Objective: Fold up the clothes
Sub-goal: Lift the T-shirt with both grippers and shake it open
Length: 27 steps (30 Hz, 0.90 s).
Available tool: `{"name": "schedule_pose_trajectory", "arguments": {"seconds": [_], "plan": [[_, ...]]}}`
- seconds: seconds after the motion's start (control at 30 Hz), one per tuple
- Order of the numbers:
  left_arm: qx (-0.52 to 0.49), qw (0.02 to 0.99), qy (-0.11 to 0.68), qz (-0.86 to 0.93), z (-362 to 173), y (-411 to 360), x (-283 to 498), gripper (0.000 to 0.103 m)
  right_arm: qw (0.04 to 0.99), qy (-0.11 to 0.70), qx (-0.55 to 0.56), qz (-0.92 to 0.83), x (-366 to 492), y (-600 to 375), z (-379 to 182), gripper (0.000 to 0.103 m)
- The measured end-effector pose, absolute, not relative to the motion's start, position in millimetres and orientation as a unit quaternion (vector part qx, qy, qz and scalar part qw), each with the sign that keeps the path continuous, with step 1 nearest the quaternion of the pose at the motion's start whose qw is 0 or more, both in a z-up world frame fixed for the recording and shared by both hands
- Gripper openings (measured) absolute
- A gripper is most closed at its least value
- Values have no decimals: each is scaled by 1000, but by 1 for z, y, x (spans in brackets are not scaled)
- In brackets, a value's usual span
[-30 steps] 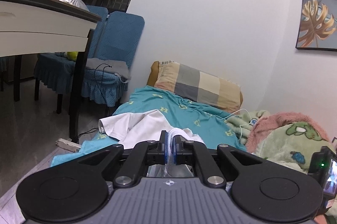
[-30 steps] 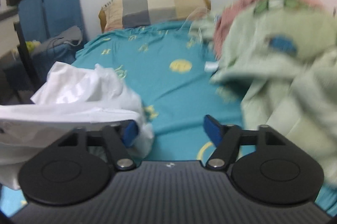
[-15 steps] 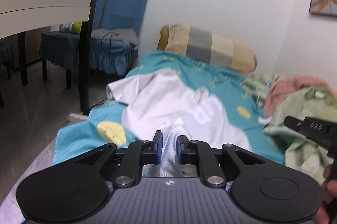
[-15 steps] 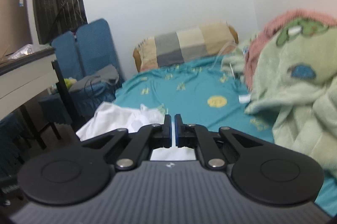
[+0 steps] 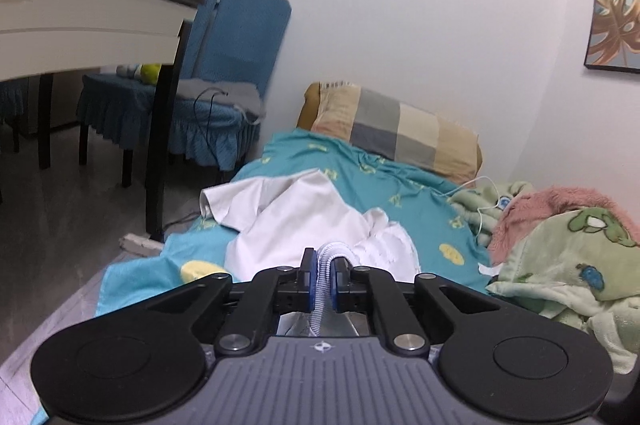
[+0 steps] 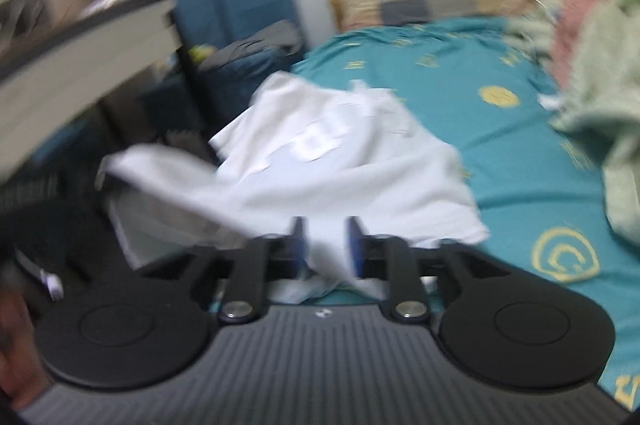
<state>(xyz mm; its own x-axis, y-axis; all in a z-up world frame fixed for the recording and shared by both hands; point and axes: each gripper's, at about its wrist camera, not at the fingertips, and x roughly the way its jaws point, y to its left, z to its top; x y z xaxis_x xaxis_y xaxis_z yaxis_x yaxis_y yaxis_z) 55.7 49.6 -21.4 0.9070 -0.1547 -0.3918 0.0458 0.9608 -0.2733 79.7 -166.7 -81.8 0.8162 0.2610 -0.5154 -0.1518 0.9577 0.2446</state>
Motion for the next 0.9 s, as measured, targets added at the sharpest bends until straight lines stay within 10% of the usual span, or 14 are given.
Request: {"name": "schedule_pose_trajectory", "arguments": {"seconds": [0.77,0.9], "plan": [[-95,977,184,-50,-11,36,41,4,953,286,66,-73,117,-201,-121,46],[-83,975,205,-38,-21,33,48,4,956,267,91,-79,116,-211,-119,11]]}}
